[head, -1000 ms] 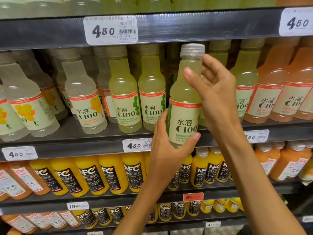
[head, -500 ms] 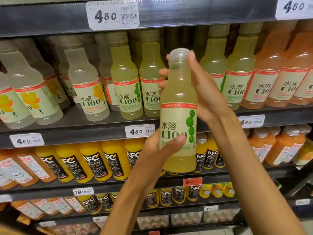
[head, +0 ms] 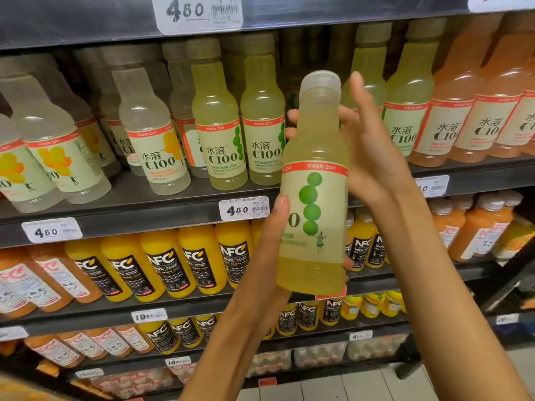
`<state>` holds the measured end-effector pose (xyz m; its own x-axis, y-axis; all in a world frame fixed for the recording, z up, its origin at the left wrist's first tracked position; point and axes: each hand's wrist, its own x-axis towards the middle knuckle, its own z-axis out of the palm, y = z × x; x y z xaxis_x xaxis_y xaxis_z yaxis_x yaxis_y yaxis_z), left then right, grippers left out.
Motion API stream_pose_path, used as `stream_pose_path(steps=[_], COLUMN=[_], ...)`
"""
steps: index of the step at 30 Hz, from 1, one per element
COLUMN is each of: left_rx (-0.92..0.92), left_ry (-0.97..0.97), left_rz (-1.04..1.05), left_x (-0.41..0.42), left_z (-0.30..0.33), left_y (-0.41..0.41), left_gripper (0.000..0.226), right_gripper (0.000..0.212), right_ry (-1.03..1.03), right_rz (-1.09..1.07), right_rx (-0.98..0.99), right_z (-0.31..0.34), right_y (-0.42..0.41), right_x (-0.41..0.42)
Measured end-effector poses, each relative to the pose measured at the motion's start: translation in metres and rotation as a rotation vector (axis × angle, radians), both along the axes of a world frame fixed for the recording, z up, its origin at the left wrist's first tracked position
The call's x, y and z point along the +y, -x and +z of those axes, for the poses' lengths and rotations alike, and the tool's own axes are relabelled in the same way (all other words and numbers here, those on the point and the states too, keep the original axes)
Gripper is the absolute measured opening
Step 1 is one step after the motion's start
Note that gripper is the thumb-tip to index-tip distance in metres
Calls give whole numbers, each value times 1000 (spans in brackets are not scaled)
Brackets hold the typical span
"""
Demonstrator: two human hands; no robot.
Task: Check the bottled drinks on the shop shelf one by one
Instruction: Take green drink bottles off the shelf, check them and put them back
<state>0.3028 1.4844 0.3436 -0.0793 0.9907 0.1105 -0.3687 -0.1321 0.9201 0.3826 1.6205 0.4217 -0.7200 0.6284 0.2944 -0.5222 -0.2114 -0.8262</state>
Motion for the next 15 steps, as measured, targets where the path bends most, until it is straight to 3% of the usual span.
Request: stream_pose_path(steps=[4,8,12,15], left_rx=[-15,-1,294,401], left_ry=[-7,16,74,44], left_rz=[-83,-57,179,224], left_x=[3,10,14,22], left_z=[-1,-10,-9,-3], left_y=[-11,-24,-32,-43], left_gripper=[62,64,62,50], right_gripper=[66,45,41,40], right_ry=[77,45,36,-107], right_rz=[137,105,24,-155], right_rx=[111,56,3,-120], right_z=[-5,-5,-6,-4], right_y=[-7,-8,-21,-34], right_x=[3,5,14,21])
